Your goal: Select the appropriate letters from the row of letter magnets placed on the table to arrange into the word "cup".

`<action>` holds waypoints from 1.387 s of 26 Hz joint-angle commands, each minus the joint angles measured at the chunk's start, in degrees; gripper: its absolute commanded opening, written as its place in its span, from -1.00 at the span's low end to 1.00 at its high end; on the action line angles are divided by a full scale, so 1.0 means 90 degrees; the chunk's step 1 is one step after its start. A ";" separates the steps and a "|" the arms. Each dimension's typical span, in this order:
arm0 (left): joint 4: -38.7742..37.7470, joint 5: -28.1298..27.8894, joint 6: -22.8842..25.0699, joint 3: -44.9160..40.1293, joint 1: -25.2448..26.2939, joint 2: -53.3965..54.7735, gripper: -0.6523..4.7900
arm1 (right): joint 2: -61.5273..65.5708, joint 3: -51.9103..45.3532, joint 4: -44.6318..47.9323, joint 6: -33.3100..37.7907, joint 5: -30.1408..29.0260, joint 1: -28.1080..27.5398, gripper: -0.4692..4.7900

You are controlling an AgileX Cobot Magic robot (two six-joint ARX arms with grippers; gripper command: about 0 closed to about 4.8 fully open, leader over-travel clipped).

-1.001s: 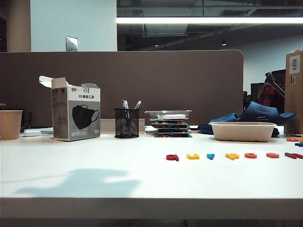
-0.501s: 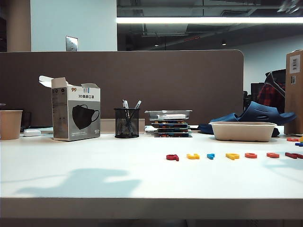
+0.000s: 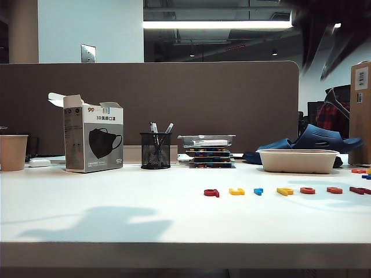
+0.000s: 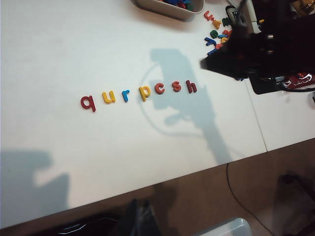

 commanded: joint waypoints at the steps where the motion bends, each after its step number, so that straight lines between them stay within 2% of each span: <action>1: 0.0039 -0.0005 -0.0017 0.0019 -0.0002 -0.0015 -0.78 | 0.0304 0.0039 0.0078 0.0049 0.0291 0.0015 -0.13; 6: 0.0039 -0.0005 -0.0017 0.0019 -0.0002 -0.0017 -0.78 | 0.0593 -0.0012 0.0459 0.0049 0.0709 0.0015 -0.13; 11: 0.0039 -0.0005 -0.0017 0.0019 -0.0002 -0.0015 -0.78 | 0.0731 -0.0223 0.0930 -0.0260 0.0753 0.0015 -0.13; 14: 0.0041 -0.0007 -0.0017 0.0019 -0.0002 -0.0015 -0.78 | 0.0787 -0.0498 0.1005 -0.0308 0.0753 0.0015 0.00; 22: 0.0041 -0.0027 -0.0017 0.0019 -0.0002 -0.0015 -0.78 | 0.0814 -0.1469 0.1882 -0.0284 0.0821 0.0015 0.00; 30: 0.0041 -0.0024 -0.0017 0.0019 -0.0002 -0.0015 -0.78 | 0.1239 -0.1503 0.1889 -0.0277 0.1037 0.0027 0.00; 36: 0.0041 -0.0024 -0.0017 0.0022 -0.0002 -0.0015 -0.78 | 0.1605 -0.1503 0.2161 -0.0112 0.1137 0.0282 0.00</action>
